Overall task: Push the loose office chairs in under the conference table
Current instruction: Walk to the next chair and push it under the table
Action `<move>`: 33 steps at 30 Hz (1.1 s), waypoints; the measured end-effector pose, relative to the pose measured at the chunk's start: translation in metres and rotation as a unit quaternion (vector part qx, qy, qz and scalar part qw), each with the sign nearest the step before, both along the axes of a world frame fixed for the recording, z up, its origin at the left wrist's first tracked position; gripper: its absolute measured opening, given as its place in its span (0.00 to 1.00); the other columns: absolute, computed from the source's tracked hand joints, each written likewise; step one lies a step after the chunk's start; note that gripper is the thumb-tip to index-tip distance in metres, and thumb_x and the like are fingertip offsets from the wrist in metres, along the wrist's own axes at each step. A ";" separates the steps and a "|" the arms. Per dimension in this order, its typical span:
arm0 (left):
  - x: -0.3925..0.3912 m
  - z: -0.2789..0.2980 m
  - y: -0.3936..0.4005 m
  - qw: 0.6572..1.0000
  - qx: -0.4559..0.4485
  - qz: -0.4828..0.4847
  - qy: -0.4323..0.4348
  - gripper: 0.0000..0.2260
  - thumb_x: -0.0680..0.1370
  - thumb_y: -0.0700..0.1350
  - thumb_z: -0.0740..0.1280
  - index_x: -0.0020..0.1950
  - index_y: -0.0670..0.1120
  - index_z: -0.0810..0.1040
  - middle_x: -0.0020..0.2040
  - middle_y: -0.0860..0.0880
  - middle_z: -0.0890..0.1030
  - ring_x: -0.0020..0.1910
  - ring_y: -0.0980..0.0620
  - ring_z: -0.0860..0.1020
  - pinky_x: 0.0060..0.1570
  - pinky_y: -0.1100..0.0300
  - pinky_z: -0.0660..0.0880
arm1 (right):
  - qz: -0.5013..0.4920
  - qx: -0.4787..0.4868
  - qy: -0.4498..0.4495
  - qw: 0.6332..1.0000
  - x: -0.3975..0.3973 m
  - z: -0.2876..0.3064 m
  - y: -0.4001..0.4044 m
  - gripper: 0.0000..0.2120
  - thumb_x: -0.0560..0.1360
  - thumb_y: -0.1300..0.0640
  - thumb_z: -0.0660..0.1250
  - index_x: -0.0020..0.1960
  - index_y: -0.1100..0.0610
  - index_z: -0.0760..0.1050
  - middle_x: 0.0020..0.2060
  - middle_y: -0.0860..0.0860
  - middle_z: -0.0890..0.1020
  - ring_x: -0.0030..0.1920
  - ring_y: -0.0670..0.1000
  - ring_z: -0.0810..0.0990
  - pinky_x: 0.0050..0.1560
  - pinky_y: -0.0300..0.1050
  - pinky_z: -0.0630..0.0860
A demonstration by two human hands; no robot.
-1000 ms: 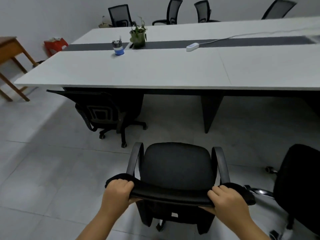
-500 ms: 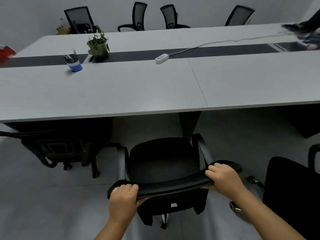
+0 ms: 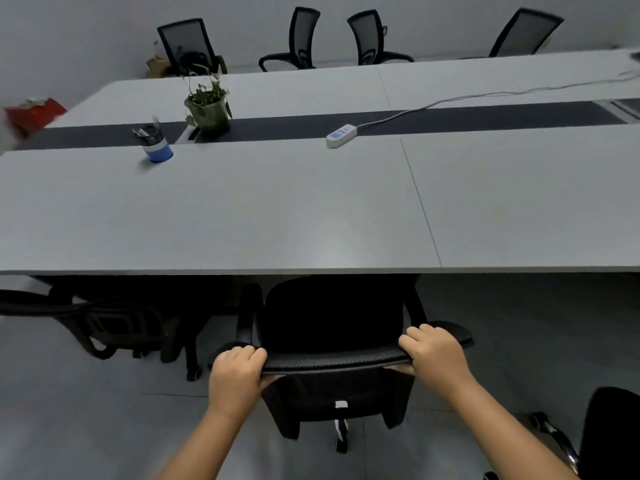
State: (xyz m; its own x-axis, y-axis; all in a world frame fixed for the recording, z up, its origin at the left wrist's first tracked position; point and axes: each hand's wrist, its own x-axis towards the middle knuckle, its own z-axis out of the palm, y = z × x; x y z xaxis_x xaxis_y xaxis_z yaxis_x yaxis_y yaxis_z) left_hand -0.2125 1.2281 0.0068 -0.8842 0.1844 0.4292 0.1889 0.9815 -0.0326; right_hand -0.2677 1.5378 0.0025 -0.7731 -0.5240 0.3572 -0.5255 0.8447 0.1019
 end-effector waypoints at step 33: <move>-0.150 0.009 -0.067 0.984 0.040 -0.068 -0.157 0.28 0.73 0.68 0.48 0.38 0.48 0.77 0.33 0.50 0.80 0.30 0.48 0.78 0.31 0.59 0.72 | -0.025 -0.038 0.025 0.999 -0.119 0.004 -0.063 0.20 0.68 0.42 0.58 0.29 0.57 0.70 0.23 0.52 0.73 0.26 0.51 0.68 0.24 0.37 0.57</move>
